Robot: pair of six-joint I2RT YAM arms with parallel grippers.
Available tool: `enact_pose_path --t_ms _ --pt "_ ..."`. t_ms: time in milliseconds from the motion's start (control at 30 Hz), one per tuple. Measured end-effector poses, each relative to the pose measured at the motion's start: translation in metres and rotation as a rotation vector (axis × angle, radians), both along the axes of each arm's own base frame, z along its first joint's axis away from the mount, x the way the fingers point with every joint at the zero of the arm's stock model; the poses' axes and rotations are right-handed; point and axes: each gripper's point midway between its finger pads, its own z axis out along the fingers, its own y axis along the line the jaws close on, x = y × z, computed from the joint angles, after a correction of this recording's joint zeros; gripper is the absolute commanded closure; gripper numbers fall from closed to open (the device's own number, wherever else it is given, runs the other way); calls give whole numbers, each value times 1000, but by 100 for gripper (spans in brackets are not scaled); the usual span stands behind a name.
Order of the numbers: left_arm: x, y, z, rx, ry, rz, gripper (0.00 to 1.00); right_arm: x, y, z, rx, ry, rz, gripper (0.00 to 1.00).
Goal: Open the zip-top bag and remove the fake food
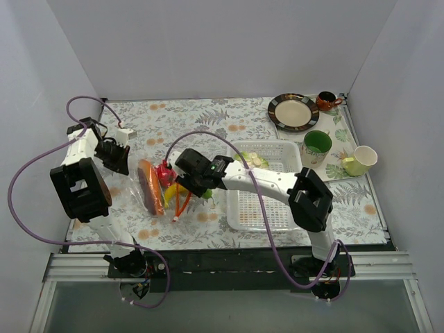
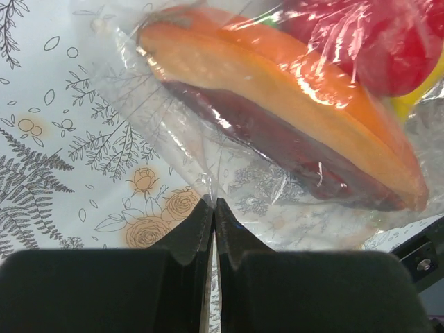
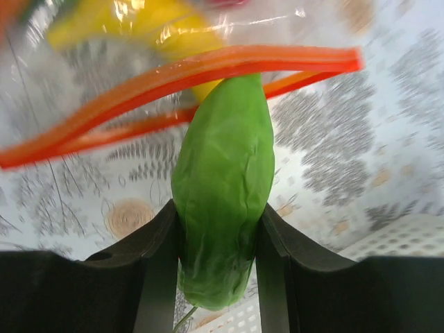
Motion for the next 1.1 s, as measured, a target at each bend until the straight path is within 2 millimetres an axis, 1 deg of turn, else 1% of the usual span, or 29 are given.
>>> enact_pose_path --t_ms 33,67,100,133,167,233,267,333,400,433,467,500,533,600,767,800,867,933,967,1000,1067,1100 --pt "0 0 0 -2 1 0 100 8 8 16 40 -35 -11 99" --pt "-1 -1 0 -5 3 2 100 14 11 31 75 -65 -23 99" --pt "-1 -2 0 -10 4 3 100 19 11 43 100 -87 -37 99" --pt "-2 -3 1 -16 6 3 100 24 6 57 127 -108 -60 99" --pt "-2 -5 1 -24 8 5 100 28 -3 70 157 -120 -93 99" --pt "-4 -7 2 -38 13 4 100 39 -33 88 214 -123 -186 99" --pt "-4 -8 2 -43 15 4 100 44 -53 92 241 -123 -243 99" --pt "-5 -10 0 -50 16 4 100 50 -98 90 272 -110 -359 99" --pt "-7 -12 -3 -55 23 6 100 51 -147 77 279 -90 -487 99" --pt "-8 -12 -5 -57 27 7 100 49 -166 71 273 -82 -538 93" --pt "-9 -13 -6 -58 31 7 100 46 -181 64 263 -73 -580 59" --pt "-10 -13 -7 -59 33 6 100 43 -192 59 247 -65 -612 2" --pt "-11 -13 -8 -59 35 6 100 41 -199 54 226 -61 -635 2" --pt "-10 -13 -8 -56 33 4 100 40 -209 47 185 -62 -667 2" --pt "-8 -5 -5 -17 23 -27 100 41 -217 34 110 -71 -678 2" --pt "-5 -2 -3 0 14 -36 100 43 -217 35 102 -77 -671 2" --pt "2 5 0 37 -6 -60 100 49 -213 43 103 -107 -652 2" --pt "5 11 0 76 -20 -83 100 56 -197 60 133 -160 -597 2" --pt "6 13 0 93 -22 -96 100 58 -184 71 156 -197 -550 2" --pt "6 15 0 104 -20 -104 100 59 -167 82 187 -231 -492 3" --pt "8 17 -2 121 -12 -120 100 52 -127 103 261 -286 -341 5" --pt "10 18 -4 126 -9 -126 100 47 -107 110 295 -298 -263 9"
